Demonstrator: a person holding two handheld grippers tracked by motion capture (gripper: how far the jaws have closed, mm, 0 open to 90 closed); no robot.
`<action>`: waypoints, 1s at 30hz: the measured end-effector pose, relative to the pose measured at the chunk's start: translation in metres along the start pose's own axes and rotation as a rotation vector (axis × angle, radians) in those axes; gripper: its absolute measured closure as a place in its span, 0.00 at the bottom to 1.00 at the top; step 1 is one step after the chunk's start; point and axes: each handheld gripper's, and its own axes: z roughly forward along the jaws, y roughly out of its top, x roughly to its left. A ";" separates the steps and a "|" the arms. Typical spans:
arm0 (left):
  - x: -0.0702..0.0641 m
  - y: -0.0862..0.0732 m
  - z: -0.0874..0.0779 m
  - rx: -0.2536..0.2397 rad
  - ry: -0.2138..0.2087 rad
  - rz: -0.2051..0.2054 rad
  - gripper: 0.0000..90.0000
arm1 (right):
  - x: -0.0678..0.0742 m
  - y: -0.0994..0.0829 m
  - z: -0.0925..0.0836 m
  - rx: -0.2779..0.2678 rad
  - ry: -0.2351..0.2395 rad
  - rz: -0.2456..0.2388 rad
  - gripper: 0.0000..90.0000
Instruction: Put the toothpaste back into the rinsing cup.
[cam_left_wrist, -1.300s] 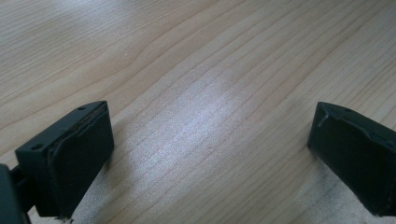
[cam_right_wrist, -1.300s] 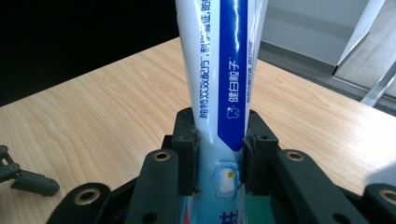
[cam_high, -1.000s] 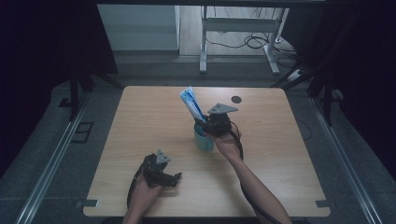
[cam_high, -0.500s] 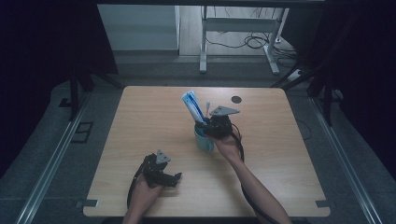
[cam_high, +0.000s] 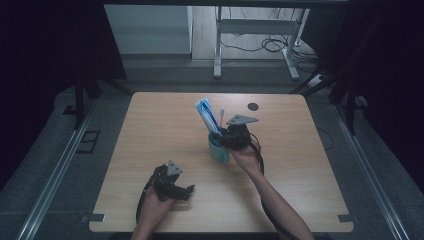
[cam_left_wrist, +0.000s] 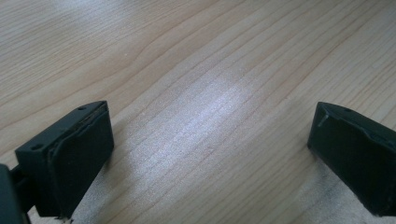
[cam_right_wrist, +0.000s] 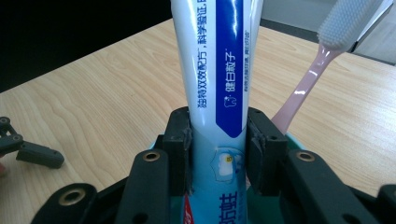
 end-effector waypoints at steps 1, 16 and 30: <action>0.000 0.000 0.000 0.000 0.001 0.000 0.00 | 0.001 -0.001 0.000 0.012 -0.004 -0.012 0.73; 0.000 0.000 0.000 0.001 0.002 0.001 0.00 | -0.002 -0.010 0.001 0.066 -0.009 -0.008 0.70; 0.000 0.000 0.000 -0.001 0.001 0.000 0.00 | -0.001 0.002 -0.011 0.074 0.018 -0.012 0.55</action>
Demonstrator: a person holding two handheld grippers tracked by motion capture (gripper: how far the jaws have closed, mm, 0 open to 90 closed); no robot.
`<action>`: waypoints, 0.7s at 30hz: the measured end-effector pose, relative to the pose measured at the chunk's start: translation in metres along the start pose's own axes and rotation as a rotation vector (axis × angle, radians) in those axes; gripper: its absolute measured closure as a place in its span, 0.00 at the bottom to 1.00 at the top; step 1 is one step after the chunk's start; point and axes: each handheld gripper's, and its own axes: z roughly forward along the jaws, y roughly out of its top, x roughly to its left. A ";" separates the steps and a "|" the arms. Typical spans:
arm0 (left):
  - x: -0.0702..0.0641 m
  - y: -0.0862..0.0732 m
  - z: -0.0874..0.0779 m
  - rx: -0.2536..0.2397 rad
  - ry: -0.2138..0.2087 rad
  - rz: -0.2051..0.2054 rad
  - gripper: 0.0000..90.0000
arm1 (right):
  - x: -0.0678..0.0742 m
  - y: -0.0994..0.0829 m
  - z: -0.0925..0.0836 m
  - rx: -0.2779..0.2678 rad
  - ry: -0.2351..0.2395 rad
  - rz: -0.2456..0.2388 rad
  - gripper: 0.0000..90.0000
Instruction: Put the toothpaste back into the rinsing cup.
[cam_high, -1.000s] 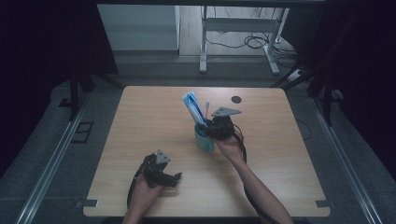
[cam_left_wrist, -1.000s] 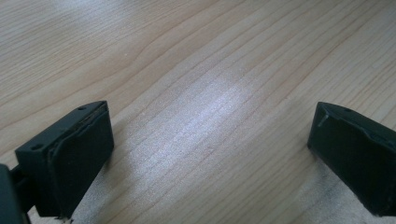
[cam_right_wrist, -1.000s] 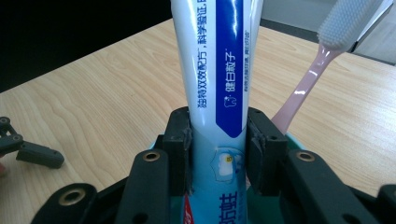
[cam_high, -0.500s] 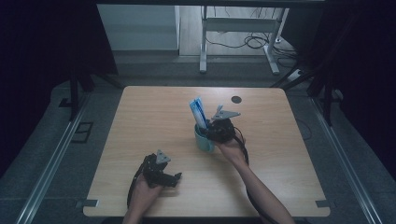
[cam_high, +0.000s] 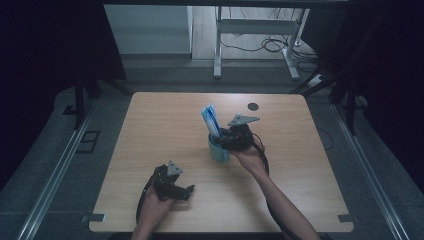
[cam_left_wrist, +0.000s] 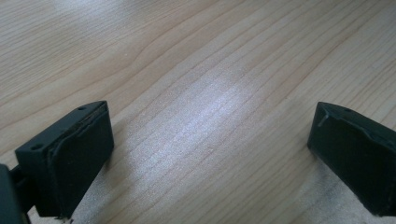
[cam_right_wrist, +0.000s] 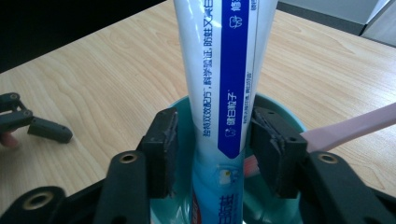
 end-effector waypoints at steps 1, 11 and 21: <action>0.000 0.000 0.000 0.001 0.001 0.000 0.00 | 0.000 0.000 -0.001 0.003 -0.001 -0.010 0.52; 0.000 0.000 0.000 0.002 -0.001 0.000 0.00 | 0.000 0.003 -0.009 0.007 0.025 -0.006 0.42; 0.000 0.000 0.000 0.002 -0.001 0.000 0.00 | 0.002 0.001 -0.021 0.008 0.042 -0.014 0.24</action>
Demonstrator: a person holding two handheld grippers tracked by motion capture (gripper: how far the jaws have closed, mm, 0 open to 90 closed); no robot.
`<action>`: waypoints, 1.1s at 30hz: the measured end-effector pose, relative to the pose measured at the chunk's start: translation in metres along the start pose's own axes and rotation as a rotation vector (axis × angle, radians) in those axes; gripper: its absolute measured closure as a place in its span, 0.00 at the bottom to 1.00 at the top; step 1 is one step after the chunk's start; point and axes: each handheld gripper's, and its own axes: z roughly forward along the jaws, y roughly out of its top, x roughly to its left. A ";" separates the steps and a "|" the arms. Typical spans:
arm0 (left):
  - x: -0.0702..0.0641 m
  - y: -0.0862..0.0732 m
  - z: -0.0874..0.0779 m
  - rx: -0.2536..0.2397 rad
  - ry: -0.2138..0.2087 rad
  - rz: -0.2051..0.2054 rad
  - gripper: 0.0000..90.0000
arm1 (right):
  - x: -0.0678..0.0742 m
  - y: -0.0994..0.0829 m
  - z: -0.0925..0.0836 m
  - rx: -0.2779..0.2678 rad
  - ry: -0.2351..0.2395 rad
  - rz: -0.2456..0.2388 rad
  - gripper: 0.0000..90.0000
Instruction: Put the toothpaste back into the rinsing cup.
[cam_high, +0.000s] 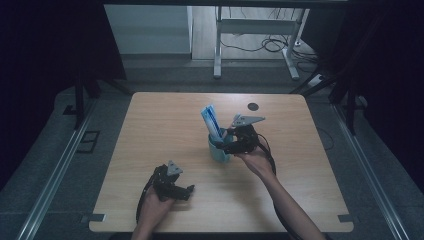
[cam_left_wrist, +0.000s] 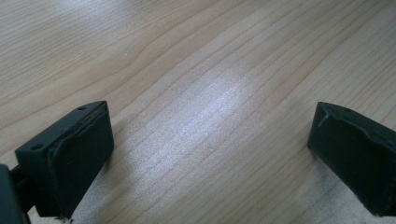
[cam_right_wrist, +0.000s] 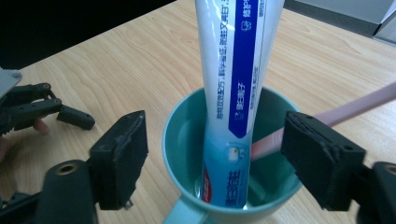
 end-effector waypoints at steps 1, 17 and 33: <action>0.000 0.000 0.000 0.000 0.000 0.000 0.00 | 0.000 0.000 -0.001 0.003 0.000 -0.001 0.23; 0.000 0.000 0.000 -0.002 0.001 0.003 0.00 | 0.004 -0.008 -0.012 0.049 -0.001 -0.046 0.12; 0.000 0.000 0.000 -0.002 0.001 0.003 0.00 | 0.001 -0.024 -0.025 0.066 -0.014 -0.049 0.03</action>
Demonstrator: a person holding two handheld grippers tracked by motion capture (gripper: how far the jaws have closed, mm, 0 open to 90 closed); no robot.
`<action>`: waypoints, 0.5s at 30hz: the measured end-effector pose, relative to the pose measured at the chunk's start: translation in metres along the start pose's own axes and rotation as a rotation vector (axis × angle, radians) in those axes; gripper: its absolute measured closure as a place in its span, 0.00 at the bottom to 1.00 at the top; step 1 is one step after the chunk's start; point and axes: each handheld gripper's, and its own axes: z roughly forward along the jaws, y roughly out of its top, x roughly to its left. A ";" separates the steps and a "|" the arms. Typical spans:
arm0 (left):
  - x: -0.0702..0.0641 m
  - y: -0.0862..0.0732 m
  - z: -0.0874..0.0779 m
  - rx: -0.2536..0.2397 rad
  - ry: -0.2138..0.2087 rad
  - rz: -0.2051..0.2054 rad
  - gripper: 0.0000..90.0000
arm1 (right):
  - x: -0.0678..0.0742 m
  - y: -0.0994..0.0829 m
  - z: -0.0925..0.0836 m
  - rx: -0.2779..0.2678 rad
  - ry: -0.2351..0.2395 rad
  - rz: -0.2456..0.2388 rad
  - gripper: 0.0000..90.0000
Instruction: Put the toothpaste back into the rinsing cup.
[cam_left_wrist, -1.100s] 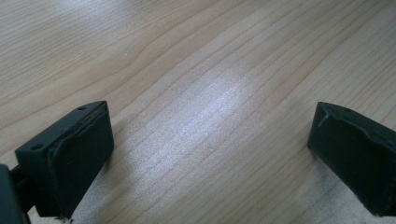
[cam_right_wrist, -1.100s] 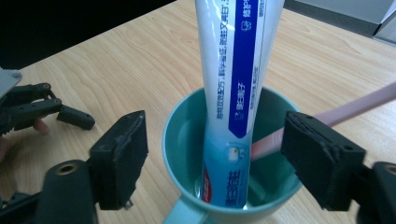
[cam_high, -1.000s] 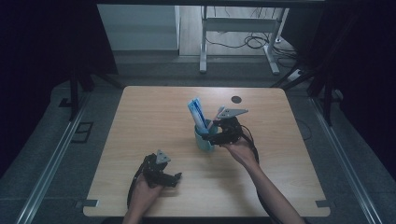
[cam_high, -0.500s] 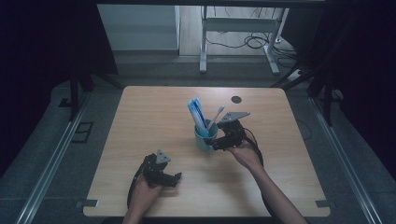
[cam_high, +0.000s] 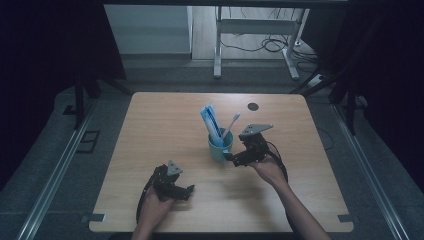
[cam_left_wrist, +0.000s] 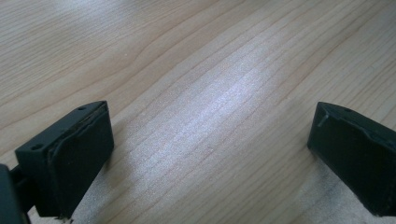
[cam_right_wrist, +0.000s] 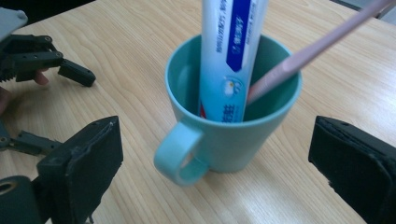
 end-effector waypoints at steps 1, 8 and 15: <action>0.000 0.000 0.000 0.000 0.000 0.000 0.00 | -0.001 -0.001 -0.001 0.000 -0.002 0.003 0.03; 0.000 0.000 0.000 0.001 0.000 0.000 0.00 | -0.005 -0.010 -0.007 -0.004 -0.013 0.016 0.02; 0.000 0.000 0.000 0.001 0.000 0.000 0.00 | -0.007 -0.017 -0.012 0.002 -0.023 0.019 0.02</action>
